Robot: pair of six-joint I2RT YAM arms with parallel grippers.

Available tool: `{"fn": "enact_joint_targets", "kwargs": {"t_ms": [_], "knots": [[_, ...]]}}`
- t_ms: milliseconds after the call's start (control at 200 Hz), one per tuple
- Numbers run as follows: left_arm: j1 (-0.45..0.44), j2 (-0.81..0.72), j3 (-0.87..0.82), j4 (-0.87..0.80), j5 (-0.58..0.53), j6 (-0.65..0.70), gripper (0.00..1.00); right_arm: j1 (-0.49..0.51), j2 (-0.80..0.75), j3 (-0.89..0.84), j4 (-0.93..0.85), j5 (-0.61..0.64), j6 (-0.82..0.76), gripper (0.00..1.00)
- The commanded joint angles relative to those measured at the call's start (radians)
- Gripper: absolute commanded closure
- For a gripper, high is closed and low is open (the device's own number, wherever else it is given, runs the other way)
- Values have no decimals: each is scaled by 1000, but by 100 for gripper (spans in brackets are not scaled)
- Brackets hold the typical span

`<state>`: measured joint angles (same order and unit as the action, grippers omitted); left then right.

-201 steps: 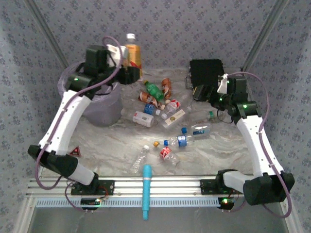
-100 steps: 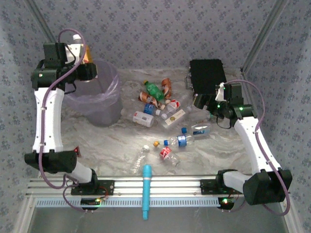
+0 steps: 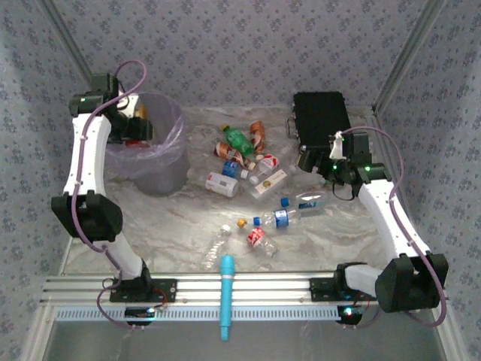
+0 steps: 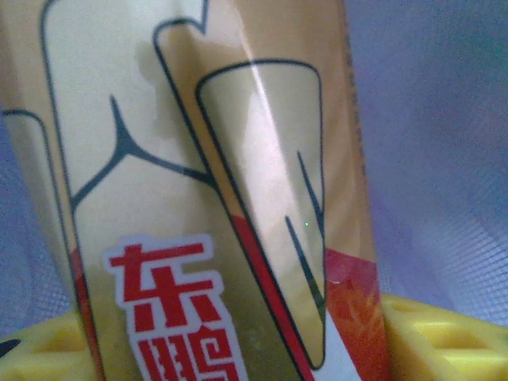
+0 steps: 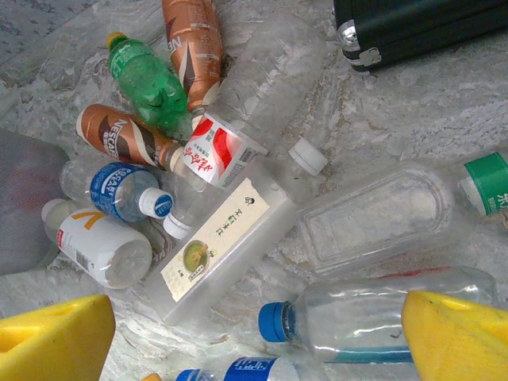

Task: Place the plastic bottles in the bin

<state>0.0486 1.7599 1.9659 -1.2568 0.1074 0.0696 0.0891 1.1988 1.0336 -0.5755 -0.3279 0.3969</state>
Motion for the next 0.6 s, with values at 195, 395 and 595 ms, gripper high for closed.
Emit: {"fn": "enact_joint_targets", "kwargs": {"t_ms": [195,395,595], "knots": [[-12,28,-94,-39,-55,33,100,-4,13,-34,34,3,-46,6],[-27,32,-184,12,-72,28,100,-5,32,-40,38,-6,-56,6],[-47,65,-230,34,-84,26,93,-5,33,-51,38,5,-61,5]]}}
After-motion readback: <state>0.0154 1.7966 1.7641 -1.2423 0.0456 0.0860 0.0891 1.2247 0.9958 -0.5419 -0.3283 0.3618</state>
